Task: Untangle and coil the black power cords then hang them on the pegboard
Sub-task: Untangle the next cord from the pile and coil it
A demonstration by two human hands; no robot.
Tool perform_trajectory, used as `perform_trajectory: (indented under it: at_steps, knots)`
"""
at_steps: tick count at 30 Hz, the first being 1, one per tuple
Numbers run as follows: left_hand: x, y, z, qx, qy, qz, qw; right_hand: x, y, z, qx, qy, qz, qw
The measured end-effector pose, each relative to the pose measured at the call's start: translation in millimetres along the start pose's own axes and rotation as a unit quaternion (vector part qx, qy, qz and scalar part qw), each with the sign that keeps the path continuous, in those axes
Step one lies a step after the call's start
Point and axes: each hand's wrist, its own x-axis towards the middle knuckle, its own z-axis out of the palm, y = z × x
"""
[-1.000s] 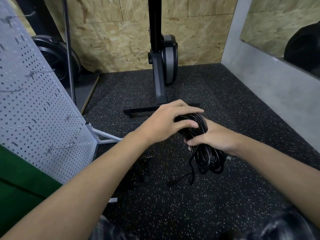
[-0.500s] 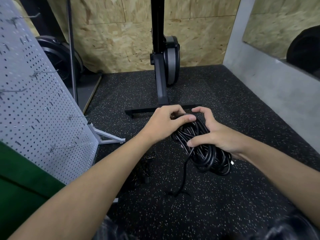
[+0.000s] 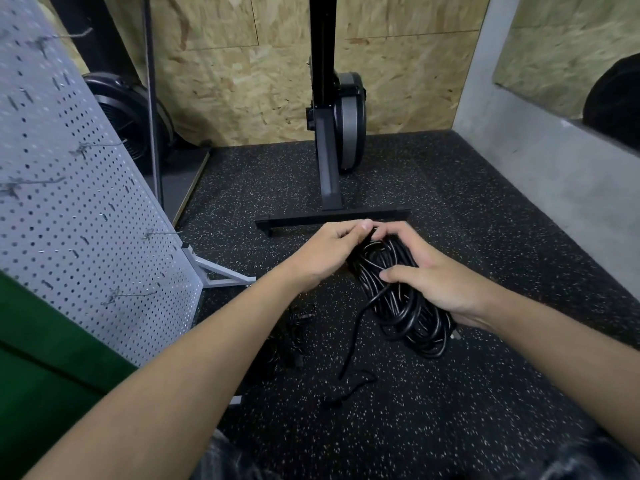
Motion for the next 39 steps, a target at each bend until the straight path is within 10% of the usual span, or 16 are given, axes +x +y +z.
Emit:
perform_trajectory:
  at_steps: [7, 10, 15, 24, 39]
  knots:
    - [-2, -3, 9, -0.060, 0.057, -0.068, 0.994, 3, 0, -2, -0.010, 0.007, 0.034, 0.999]
    - [-7, -8, 7, -0.169, -0.022, -0.154, 0.973, 3, -3, -9, -0.021, 0.070, 0.005, 0.997]
    - [-17, -28, 10, -0.033, -0.229, -0.226, 0.946, 5, 1, -28, -0.013, 0.153, -0.025, 0.988]
    - [-15, -9, 5, 0.305, -0.101, 0.035, 0.946, 4, 5, -49, 0.015, 0.185, 0.014, 0.982]
    - [-20, 16, 23, 0.240, 0.007, 0.175, 0.955, 3, 2, -41, 0.016, 0.047, 0.053, 0.997]
